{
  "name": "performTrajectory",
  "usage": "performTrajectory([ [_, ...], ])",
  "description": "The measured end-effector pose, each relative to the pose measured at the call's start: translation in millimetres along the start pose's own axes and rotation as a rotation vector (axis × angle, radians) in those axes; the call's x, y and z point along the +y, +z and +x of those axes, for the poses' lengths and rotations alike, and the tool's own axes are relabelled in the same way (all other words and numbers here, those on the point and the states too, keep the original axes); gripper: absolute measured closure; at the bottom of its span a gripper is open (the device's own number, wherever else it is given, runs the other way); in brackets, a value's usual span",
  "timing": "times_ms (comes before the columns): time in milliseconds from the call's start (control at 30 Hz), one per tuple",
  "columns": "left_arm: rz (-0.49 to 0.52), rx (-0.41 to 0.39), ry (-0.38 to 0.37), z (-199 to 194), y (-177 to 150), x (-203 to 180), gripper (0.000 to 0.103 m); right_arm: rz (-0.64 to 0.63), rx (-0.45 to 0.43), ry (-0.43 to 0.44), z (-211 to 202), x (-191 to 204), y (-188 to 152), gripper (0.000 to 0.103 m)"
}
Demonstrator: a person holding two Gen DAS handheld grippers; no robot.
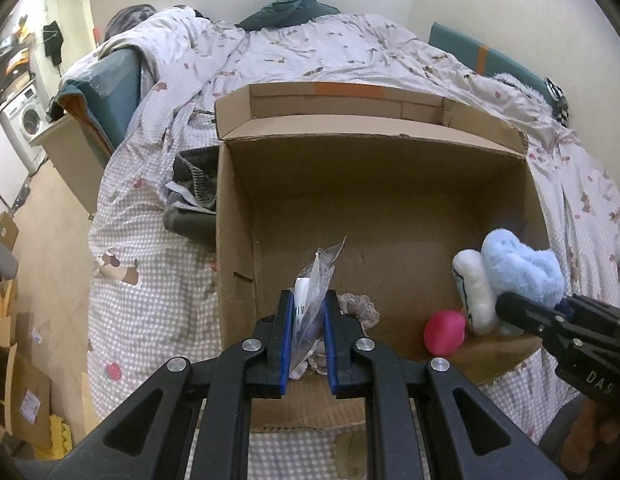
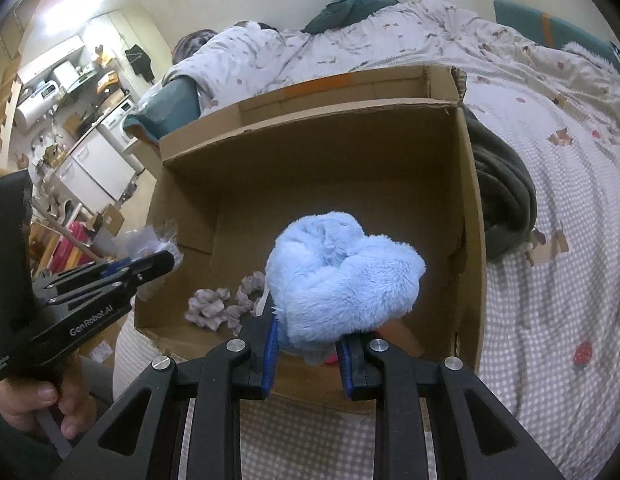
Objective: Organize soft objects
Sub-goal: 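Carry the blue plush over the box and open the right tool to drop it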
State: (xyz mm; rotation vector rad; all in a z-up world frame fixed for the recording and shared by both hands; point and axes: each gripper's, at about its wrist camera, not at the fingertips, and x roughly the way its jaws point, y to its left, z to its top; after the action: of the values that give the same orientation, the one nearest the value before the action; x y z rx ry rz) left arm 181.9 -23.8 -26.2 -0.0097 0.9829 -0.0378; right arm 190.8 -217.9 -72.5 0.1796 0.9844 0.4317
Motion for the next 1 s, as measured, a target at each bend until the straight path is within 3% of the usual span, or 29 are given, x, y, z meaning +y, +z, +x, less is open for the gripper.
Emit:
performTrajectory([
  [1000,0.023,0.066,0.006,14,-6,-8,0.089,0.002,0.035,-0.010,10,2,-1,0.075],
])
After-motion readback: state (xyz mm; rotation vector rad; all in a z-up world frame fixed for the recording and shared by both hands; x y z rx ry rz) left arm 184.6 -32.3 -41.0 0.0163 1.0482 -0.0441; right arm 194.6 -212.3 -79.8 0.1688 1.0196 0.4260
